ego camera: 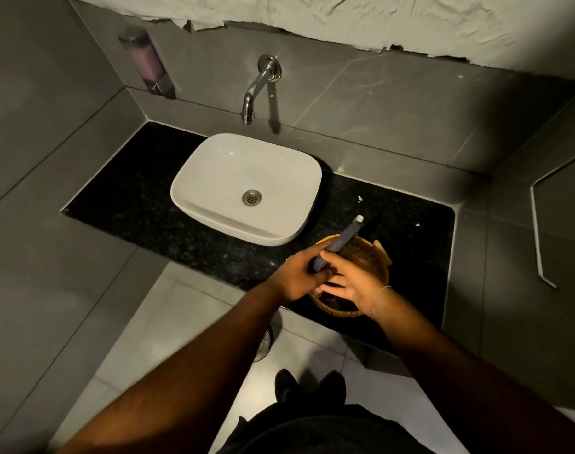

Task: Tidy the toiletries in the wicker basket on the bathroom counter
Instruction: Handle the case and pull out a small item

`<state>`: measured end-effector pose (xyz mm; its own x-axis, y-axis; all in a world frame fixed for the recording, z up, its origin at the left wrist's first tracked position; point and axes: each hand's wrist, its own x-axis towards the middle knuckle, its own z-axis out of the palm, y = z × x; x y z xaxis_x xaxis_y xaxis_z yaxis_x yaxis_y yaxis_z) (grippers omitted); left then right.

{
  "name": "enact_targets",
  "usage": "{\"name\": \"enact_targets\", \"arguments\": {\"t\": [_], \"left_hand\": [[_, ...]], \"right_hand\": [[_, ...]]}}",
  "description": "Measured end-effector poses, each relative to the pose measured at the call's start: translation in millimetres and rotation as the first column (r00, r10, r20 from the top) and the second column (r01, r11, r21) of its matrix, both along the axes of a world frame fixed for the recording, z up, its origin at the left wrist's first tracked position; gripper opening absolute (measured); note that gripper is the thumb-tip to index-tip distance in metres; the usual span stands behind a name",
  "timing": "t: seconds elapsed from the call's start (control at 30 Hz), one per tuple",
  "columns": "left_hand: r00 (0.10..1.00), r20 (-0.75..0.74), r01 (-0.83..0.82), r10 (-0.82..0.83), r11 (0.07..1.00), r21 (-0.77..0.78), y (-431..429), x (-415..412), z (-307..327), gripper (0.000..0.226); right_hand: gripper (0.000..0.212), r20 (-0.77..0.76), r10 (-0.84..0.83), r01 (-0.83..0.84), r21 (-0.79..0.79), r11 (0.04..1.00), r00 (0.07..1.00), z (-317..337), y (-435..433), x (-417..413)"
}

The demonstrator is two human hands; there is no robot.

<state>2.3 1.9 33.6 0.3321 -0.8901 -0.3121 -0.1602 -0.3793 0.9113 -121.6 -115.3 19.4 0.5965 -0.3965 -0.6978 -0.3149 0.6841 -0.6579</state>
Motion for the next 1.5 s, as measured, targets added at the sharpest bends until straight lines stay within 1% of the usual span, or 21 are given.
{"name": "enact_targets", "arguments": {"t": [0.07,0.1,0.13,0.2,0.27,0.3,0.37,0.4,0.5,0.6,0.67,0.77,0.87,0.9,0.97,1.03,1.1,1.23,1.37,1.43,1.5], "left_hand": [[0.999,0.039,0.021,-0.022,1.0,0.023,1.9,3.3,1.6,0.047],[0.996,0.069,0.047,-0.051,0.998,0.052,3.2,6.2,4.1,0.046],[0.991,0.104,0.078,-0.087,0.993,0.089,5.3,9.3,7.2,0.047],[0.973,0.168,0.13,-0.158,0.977,0.167,8.9,14.4,18.5,0.051],[0.955,0.197,0.181,-0.224,0.96,0.216,12.0,17.4,29.6,0.051],[0.944,0.21,0.205,-0.254,0.951,0.231,12.9,17.6,36.0,0.05],[0.91,0.258,0.252,-0.324,0.928,0.275,12.3,17.5,49.7,0.047],[0.886,0.289,0.274,-0.364,0.911,0.308,10.9,17.3,56.3,0.045],[0.826,0.339,0.293,-0.45,0.857,0.424,3.8,14.8,79.1,0.041],[0.787,0.344,0.28,-0.513,0.793,0.541,-4.6,10.8,97.6,0.039],[0.751,0.366,0.264,-0.549,0.758,0.596,-9.0,7.4,107.2,0.038],[0.71,0.402,0.237,-0.578,0.734,0.636,-13.7,4.0,117.3,0.031],[0.663,0.464,0.19,-0.588,0.731,0.656,-16.7,4.4,119.2,0.031],[0.647,0.48,0.179,-0.593,0.729,0.661,-17.2,4.7,119.3,0.032],[0.626,0.485,0.176,-0.611,0.717,0.675,-17.1,6.0,118.6,0.034],[0.632,0.464,0.187,-0.62,0.704,0.685,-15.6,9.3,117.3,0.036],[0.64,0.454,0.2,-0.619,0.706,0.68,-13.7,13.2,115.3,0.039],[0.626,0.457,0.206,-0.632,0.7,0.684,-13.2,17.5,111.3,0.041],[0.627,0.452,0.17,-0.635,0.677,0.716,-14.8,20.4,108.8,0.041],[0.642,0.44,0.156,-0.628,0.669,0.727,-14.7,21.9,107.2,0.04],[0.654,0.432,0.146,-0.621,0.665,0.733,-14.0,23.4,103.0,0.035]], "right_hand": [[0.048,-0.048,0.02,-0.019,0.03,0.999,0.999,-3.7,-6.1,-2.5],[0.054,-0.052,-0.022,0.025,0.063,0.998,0.998,-7.4,-11.9,-4.6],[0.061,-0.042,-0.1,0.104,0.118,0.988,0.994,-10.6,-18.1,-7.7],[0.069,-0.026,-0.269,0.268,0.232,0.935,0.963,-14.9,-31.8,-14.5],[0.075,-0.047,-0.348,0.346,0.289,0.893,0.936,-20.2,-40.0,-19.9],[0.068,-0.054,-0.359,0.358,0.295,0.886,0.932,-21.8,-41.4,-21.0],[0.043,-0.078,-0.382,0.388,0.264,0.883,0.921,-23.6,-41.2,-20.3],[0.04,-0.094,-0.385,0.396,0.252,0.883,0.918,-23.8,-40.0,-19.3],[0.046,-0.152,-0.336,0.367,0.289,0.884,0.93,-26.1,-31.9,-18.0],[0.029,-0.189,-0.288,0.334,0.291,0.897,0.939,-29.0,-22.9,-18.7],[0.026,-0.203,-0.274,0.324,0.288,0.901,0.94,-31.6,-18.7,-18.2],[0.025,-0.215,-0.289,0.346,0.306,0.887,0.933,-33.4,-13.1,-16.0],[0.02,-0.226,-0.284,0.345,0.313,0.885,0.932,-33.2,-7.7,-14.8],[0.022,-0.225,-0.272,0.335,0.32,0.886,0.935,-33.1,-5.9,-15.0],[0.034,-0.24,-0.245,0.317,0.331,0.889,0.939,-33.3,-3.5,-16.4],[0.039,-0.262,-0.206,0.288,0.328,0.9,0.943,-32.0,-2.5,-19.3],[0.04,-0.274,-0.173,0.257,0.312,0.914,0.946,-30.1,-2.4,-22.5],[0.026,-0.26,-0.116,0.194,0.298,0.935,0.959,-24.8,-4.4,-26.4],[0.017,-0.245,-0.075,0.148,0.297,0.943,0.967,-24.5,-7.4,-28.5],[0.018,-0.229,-0.034,0.103,0.297,0.949,0.973,-27.2,-9.7,-30.3],[0.026,-0.199,0.034,0.026,0.293,0.956,0.979,-30.6,-12.4,-32.8]]}}
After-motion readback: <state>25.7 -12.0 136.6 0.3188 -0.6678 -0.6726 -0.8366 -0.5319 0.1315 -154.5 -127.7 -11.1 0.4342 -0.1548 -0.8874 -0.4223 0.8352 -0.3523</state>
